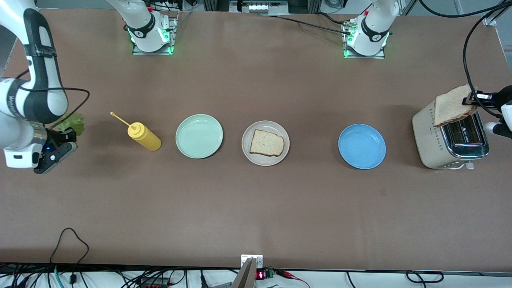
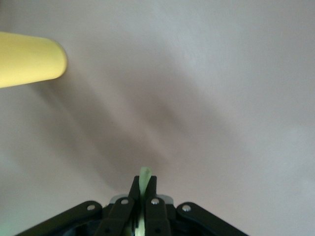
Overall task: Make sandwich in beige plate with both arms
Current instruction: 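Carry the lettuce with the right gripper onto the bread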
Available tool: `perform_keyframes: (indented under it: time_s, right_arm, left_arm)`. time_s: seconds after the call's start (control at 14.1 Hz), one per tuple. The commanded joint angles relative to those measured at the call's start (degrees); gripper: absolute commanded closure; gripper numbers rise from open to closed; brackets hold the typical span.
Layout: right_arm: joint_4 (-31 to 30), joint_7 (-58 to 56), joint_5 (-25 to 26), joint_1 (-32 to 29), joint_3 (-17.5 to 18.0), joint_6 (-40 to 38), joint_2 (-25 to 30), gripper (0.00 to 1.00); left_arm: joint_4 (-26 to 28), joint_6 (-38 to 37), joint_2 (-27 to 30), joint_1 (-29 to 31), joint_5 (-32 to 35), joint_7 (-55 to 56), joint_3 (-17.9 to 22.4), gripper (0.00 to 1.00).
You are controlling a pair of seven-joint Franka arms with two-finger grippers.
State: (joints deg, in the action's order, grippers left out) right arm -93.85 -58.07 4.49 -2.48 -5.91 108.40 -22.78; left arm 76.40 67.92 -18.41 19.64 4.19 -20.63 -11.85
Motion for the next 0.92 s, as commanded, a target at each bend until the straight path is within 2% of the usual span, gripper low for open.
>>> perform_keyframes:
  time_s: [0.0,0.36,0.64,0.85]
  right_arm:
    - [8.57,-8.43,-0.18,3.52,-0.06,-7.04,-0.69,1.0]
    - [15.09,-12.68,-6.41,11.17,0.99,-12.24,-0.69,1.0]
    - [16.42,-11.98,-9.67,17.14,2.75,-11.64,-0.69,1.0]
    - [18.09,-10.15,-14.49,22.15,2.84,-11.28,-1.39,1.0]
  left_arm:
    - [-1.34,-1.3,0.21,0.4,0.65,-0.11,-0.37,0.99]
    - [-1.34,-1.3,0.21,0.4,0.74,-0.11,-0.37,0.99]
    - [-1.34,-1.3,0.21,0.4,0.74,-0.11,-0.28,0.99]
    - [-1.25,-1.3,0.21,0.4,0.74,-0.11,-0.28,0.99]
